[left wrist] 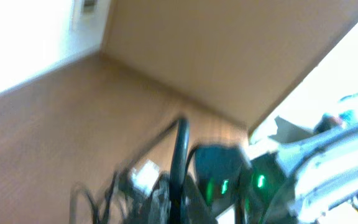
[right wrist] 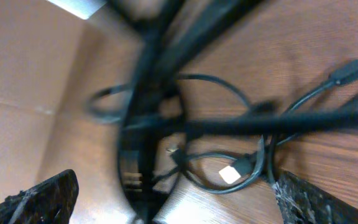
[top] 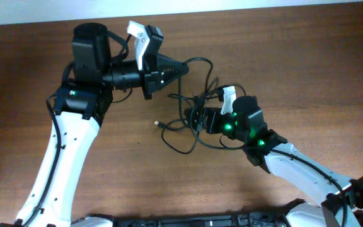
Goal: Untangle cables
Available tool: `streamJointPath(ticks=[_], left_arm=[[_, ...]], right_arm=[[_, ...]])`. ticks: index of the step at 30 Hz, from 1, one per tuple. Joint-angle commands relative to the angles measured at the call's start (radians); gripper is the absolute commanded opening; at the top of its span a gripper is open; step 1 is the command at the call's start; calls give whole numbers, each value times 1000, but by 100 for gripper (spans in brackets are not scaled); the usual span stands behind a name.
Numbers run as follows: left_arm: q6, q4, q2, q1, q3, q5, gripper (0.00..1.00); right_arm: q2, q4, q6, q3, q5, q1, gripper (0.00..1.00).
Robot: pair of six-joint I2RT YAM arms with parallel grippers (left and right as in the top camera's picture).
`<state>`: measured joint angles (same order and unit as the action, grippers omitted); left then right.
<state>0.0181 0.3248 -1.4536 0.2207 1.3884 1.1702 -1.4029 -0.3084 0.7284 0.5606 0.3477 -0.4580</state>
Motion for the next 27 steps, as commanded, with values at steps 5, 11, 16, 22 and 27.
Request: streamJointPath(ticks=[5, 11, 16, 22, 27], left_arm=[[449, -311, 34, -465, 15, 143, 0], [489, -257, 33, -508, 15, 135, 0], [347, 170, 32, -217, 15, -420, 21], [271, 267, -142, 180, 14, -821, 63], [302, 251, -434, 315, 14, -799, 73]], right_arm=[[-12, 518, 77, 6, -233, 282, 99], [18, 385, -127, 6, 202, 419, 99], [177, 229, -50, 6, 280, 420, 99], [315, 404, -25, 7, 110, 520, 99], [465, 660, -224, 6, 104, 688, 99]])
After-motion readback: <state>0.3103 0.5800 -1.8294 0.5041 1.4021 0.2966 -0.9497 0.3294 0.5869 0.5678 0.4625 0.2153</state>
